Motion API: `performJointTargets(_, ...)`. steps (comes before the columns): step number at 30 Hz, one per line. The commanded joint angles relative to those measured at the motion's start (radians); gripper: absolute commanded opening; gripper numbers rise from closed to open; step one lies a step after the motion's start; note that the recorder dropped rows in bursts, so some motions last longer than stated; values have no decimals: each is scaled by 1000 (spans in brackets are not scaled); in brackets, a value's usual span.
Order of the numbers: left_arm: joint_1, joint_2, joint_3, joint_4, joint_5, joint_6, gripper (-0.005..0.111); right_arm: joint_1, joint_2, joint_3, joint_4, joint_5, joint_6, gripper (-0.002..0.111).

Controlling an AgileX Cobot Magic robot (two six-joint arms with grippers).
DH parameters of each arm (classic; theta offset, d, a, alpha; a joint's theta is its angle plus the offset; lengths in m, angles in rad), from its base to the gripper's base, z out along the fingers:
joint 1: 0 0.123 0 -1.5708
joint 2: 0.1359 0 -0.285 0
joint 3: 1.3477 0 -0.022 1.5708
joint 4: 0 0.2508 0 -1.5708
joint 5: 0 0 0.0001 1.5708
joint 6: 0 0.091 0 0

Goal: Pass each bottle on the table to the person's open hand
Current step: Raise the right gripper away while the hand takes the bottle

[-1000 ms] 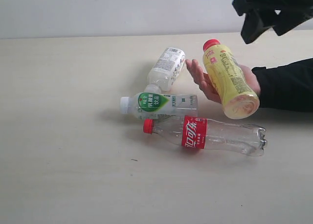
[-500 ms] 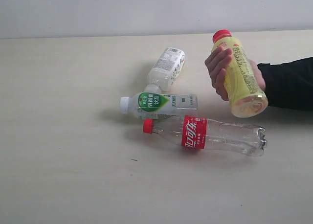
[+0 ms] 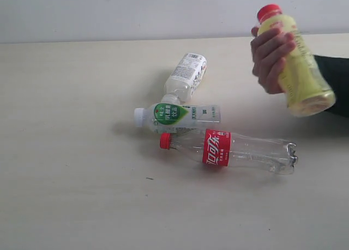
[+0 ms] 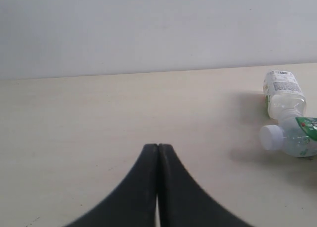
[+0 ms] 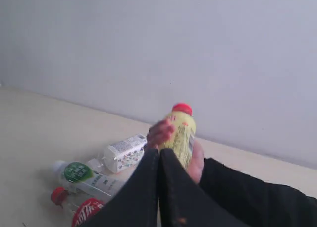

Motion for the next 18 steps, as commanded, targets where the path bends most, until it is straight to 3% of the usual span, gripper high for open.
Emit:
performJointTargets(1, 2, -6, 3, 5, -6, 1, 0, -3, -5, 106, -63, -68, 0, 0)
performJointTargets(6, 2, -6, 3, 5, -6, 1, 0, -3, -5, 236, -33, -255, 0, 0)
performJointTargets(18, 2, -6, 3, 5, -6, 1, 0, -3, -5, 288, -26, -235, 0, 0)
